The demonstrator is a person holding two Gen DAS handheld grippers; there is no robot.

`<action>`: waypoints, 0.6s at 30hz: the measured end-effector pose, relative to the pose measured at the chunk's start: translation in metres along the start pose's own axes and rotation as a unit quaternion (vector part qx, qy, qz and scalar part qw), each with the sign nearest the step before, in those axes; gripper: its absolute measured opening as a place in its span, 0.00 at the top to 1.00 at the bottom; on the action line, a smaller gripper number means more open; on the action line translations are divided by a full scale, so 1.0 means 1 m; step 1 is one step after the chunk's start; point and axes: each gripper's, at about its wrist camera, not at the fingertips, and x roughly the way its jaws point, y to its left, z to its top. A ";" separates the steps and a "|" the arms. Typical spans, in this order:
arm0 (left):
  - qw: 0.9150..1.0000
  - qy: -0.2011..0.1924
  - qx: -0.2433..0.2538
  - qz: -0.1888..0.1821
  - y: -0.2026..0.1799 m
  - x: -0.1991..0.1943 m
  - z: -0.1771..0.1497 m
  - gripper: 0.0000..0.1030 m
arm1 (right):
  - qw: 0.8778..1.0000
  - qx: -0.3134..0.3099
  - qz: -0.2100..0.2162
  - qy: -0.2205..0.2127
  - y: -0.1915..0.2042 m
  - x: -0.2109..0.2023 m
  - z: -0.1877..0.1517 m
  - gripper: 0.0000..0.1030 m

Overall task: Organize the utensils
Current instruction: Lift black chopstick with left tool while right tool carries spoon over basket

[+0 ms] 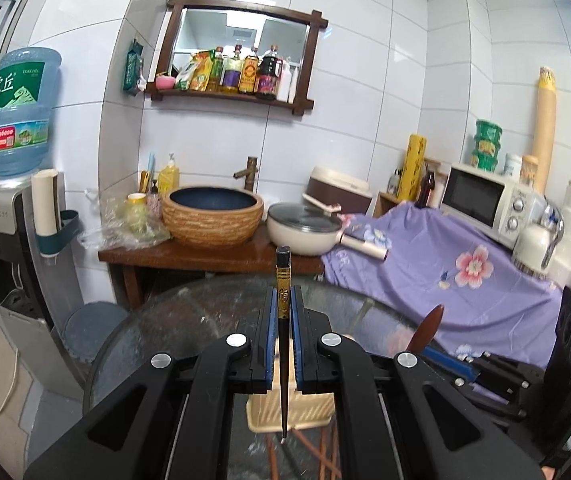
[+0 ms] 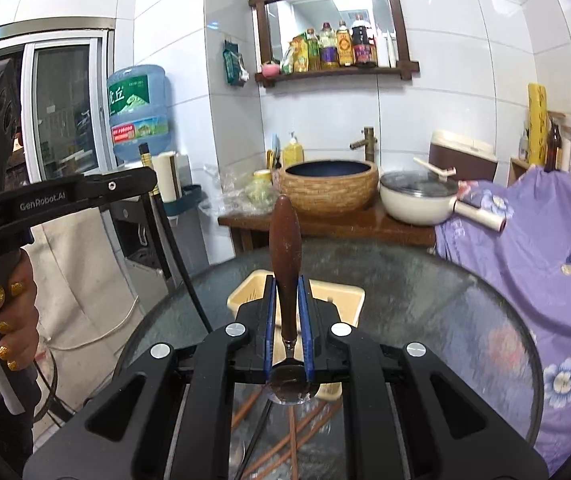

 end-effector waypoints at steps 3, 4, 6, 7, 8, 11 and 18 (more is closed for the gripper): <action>1.000 -0.010 -0.004 0.002 -0.003 0.007 0.019 0.94 | 1.000 0.000 -0.007 -0.006 -0.002 0.010 0.018 0.89; 1.000 -0.013 -0.006 0.003 -0.003 0.010 0.023 0.94 | 1.000 -0.002 -0.011 -0.010 -0.002 0.014 0.023 0.89; 1.000 -0.019 -0.012 0.004 -0.003 0.017 0.032 0.94 | 1.000 -0.006 -0.017 -0.014 -0.003 0.024 0.032 0.89; 1.000 -0.021 -0.015 0.005 -0.003 0.019 0.034 0.94 | 1.000 -0.006 -0.019 -0.015 -0.004 0.027 0.036 0.89; 0.999 -0.026 -0.017 0.009 -0.002 0.023 0.038 0.94 | 1.000 -0.006 -0.022 -0.016 -0.005 0.033 0.039 0.89; 0.999 -0.037 -0.022 0.022 0.000 0.032 0.043 0.94 | 0.999 -0.007 -0.030 -0.016 -0.008 0.047 0.043 0.89; 0.998 -0.037 -0.039 0.015 0.007 0.045 0.049 0.94 | 0.999 0.004 -0.040 0.005 -0.019 0.078 0.030 0.89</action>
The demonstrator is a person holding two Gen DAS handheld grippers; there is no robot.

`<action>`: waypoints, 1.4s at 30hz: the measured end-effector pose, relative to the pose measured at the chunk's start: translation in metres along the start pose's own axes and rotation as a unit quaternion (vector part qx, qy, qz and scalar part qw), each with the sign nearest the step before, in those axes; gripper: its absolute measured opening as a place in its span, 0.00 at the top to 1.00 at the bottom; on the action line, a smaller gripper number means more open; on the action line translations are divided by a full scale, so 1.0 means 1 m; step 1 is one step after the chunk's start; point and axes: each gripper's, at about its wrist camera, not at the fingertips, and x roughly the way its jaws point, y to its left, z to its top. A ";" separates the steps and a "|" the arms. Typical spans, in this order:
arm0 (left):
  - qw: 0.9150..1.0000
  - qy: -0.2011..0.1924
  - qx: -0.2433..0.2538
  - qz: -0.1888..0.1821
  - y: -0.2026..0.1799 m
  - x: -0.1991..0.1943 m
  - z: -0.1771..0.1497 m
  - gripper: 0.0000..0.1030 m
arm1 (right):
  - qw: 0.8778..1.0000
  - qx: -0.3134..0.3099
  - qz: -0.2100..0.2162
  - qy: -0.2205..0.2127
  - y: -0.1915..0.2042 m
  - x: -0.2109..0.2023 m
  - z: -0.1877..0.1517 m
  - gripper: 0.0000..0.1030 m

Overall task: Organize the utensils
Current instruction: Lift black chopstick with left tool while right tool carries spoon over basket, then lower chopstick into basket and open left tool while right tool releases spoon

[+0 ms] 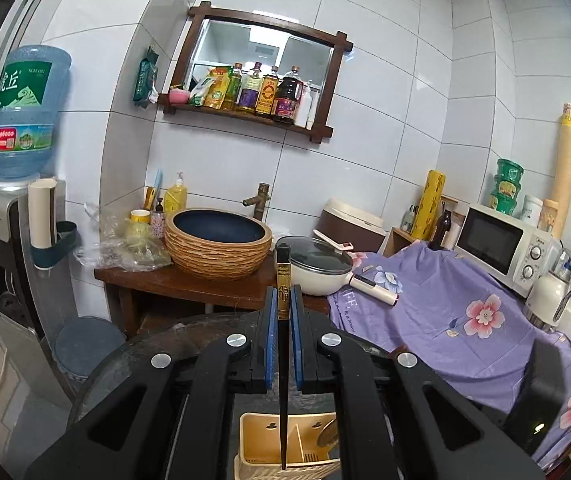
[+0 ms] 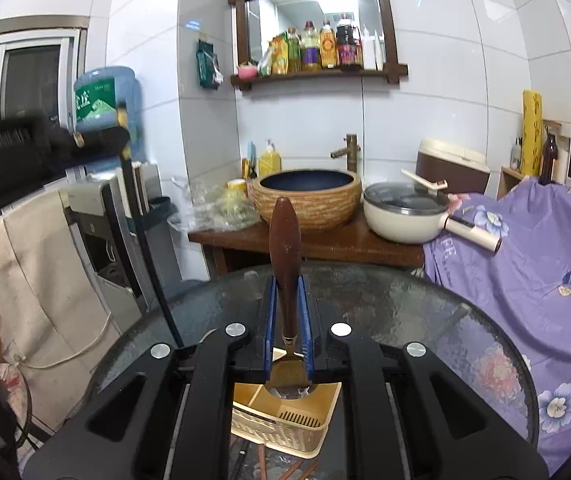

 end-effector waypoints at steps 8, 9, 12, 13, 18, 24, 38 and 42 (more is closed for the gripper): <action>1.000 -0.008 0.020 0.008 -0.006 0.003 0.001 0.94 | 1.000 0.001 0.000 0.009 0.000 0.011 -0.007 0.89; 1.000 -0.001 0.020 0.009 -0.005 0.009 -0.005 0.94 | 1.000 0.002 0.000 0.011 0.000 0.013 -0.010 0.89; 1.000 0.016 0.018 0.020 0.001 0.023 -0.025 0.94 | 1.000 0.000 -0.002 0.022 0.002 0.020 -0.023 0.89; 0.999 0.020 0.016 0.021 0.003 0.026 -0.030 0.94 | 1.000 -0.002 -0.003 0.025 0.004 0.023 -0.028 0.89; 0.997 0.056 0.026 0.036 0.013 0.047 -0.064 0.94 | 0.999 -0.004 -0.008 0.039 0.005 0.032 -0.049 0.89; 0.995 0.078 0.046 0.043 0.016 0.058 -0.095 0.94 | 0.999 -0.006 -0.010 0.052 0.004 0.037 -0.069 0.89; 0.992 0.077 0.080 0.057 0.015 0.059 -0.114 0.93 | 0.998 -0.011 -0.022 0.058 -0.001 0.040 -0.086 0.88; 0.991 0.082 0.085 0.056 0.013 0.059 -0.115 0.93 | 0.998 -0.005 -0.022 0.055 -0.003 0.038 -0.087 0.88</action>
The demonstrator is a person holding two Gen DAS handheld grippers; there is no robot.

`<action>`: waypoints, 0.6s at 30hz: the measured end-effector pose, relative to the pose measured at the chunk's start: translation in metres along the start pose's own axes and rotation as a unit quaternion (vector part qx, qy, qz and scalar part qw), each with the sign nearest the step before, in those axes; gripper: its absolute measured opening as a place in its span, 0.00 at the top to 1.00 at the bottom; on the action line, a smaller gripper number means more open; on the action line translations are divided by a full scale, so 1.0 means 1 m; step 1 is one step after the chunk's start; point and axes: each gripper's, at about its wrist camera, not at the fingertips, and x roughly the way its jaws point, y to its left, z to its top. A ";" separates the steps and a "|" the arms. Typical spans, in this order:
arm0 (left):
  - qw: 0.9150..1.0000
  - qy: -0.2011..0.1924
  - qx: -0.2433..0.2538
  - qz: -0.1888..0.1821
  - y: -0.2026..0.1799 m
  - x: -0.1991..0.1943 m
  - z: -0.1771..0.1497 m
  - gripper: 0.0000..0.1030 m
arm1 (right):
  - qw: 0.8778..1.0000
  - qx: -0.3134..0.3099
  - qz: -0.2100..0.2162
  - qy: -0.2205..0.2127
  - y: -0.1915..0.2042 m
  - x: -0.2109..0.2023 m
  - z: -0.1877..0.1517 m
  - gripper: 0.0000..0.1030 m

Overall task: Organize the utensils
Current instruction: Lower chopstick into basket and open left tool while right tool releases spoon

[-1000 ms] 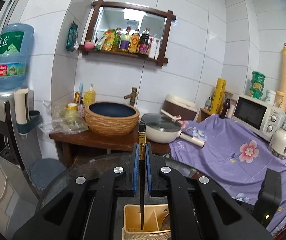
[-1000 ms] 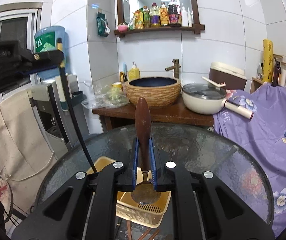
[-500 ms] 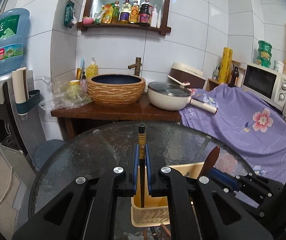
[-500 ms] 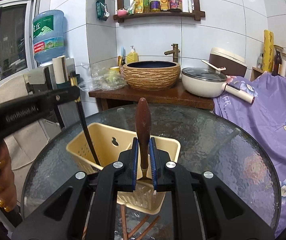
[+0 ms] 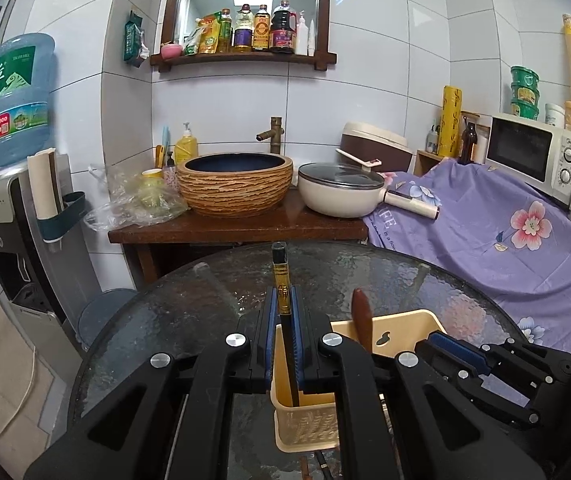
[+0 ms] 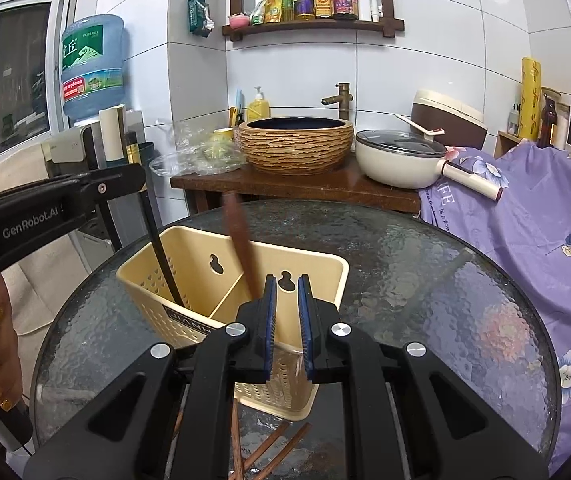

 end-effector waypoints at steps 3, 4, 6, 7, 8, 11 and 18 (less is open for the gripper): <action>1.000 0.005 0.001 -0.002 0.002 -0.001 -0.002 0.85 | 1.000 0.006 0.002 -0.005 -0.003 -0.005 -0.003 0.87; 1.000 0.004 -0.002 -0.002 0.003 -0.002 -0.002 0.77 | 1.000 0.007 0.003 -0.006 -0.004 -0.008 -0.004 0.86; 1.000 -0.003 -0.008 0.000 0.007 -0.009 -0.005 0.59 | 1.000 0.007 0.003 -0.014 -0.005 -0.017 -0.006 0.81; 1.000 -0.008 -0.011 0.000 0.009 -0.014 -0.007 0.49 | 1.000 0.006 0.003 -0.019 -0.004 -0.021 -0.007 0.74; 1.000 -0.012 -0.011 -0.001 0.010 -0.018 -0.009 0.45 | 1.000 0.002 -0.003 -0.028 -0.002 -0.028 -0.010 0.65; 1.000 -0.019 -0.006 0.000 0.011 -0.032 -0.017 0.35 | 0.999 -0.003 -0.007 -0.051 0.001 -0.047 -0.017 0.42; 1.000 -0.022 -0.008 0.007 0.020 -0.062 -0.047 0.15 | 0.999 -0.022 0.001 -0.031 0.011 -0.075 -0.045 0.38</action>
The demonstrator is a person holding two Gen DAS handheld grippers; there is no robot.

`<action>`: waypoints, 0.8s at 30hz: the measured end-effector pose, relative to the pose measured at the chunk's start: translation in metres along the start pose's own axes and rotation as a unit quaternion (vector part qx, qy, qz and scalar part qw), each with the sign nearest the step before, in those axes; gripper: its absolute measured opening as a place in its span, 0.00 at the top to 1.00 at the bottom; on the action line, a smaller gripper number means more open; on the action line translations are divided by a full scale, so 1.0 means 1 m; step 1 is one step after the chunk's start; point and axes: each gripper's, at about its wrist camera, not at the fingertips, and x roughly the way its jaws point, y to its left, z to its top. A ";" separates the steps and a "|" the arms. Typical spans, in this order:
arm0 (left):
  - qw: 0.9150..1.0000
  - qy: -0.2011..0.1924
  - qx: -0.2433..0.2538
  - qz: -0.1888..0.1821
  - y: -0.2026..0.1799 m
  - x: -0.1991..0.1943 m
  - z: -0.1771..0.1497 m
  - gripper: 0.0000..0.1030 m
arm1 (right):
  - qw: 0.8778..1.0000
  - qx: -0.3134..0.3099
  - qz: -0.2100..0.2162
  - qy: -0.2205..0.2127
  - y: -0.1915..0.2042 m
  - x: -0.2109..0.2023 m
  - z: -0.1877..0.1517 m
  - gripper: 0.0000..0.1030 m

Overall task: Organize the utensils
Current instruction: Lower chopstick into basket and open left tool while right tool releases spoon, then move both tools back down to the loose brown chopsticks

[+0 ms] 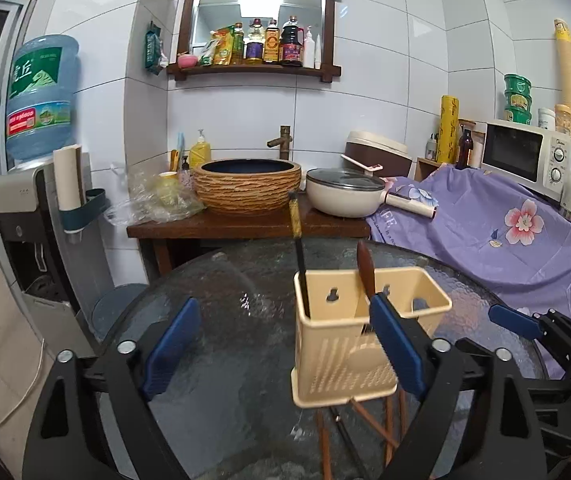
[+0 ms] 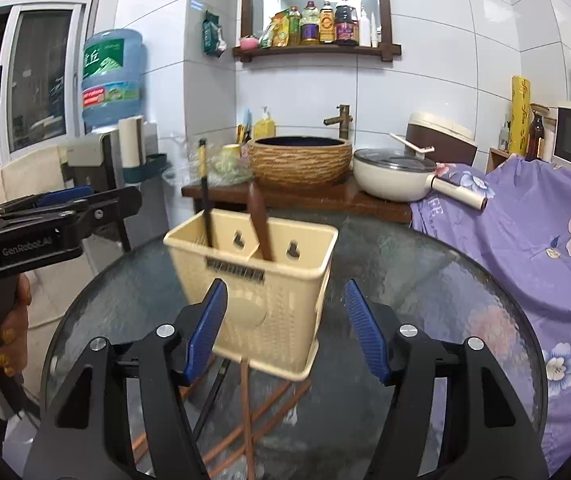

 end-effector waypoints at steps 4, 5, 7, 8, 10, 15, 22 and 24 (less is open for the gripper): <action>0.999 0.034 0.011 0.000 0.002 -0.005 -0.026 0.09 | 1.000 -0.004 0.007 0.026 0.005 -0.008 -0.020 0.34; 0.999 0.049 0.017 0.001 0.000 -0.004 -0.034 0.09 | 0.999 -0.005 0.009 0.036 0.007 -0.009 -0.026 0.34; 0.997 0.068 0.025 0.003 -0.002 -0.003 -0.048 0.09 | 0.999 -0.007 0.011 0.050 0.009 -0.012 -0.037 0.34; 0.997 0.077 0.025 0.003 -0.002 -0.004 -0.056 0.09 | 0.998 -0.008 0.010 0.055 0.010 -0.013 -0.042 0.34; 0.996 0.088 0.022 0.002 0.000 -0.005 -0.068 0.09 | 0.998 -0.006 0.010 0.065 0.011 -0.015 -0.051 0.34; 0.993 0.117 0.018 0.001 0.001 -0.007 -0.097 0.09 | 0.996 0.016 0.009 0.090 0.007 -0.016 -0.072 0.34; 0.990 0.137 0.017 0.010 0.004 -0.014 -0.118 0.09 | 0.993 0.017 0.007 0.114 0.008 -0.018 -0.092 0.34; 0.989 0.146 0.014 0.007 0.005 -0.013 -0.124 0.10 | 0.992 0.017 0.008 0.123 0.008 -0.015 -0.096 0.34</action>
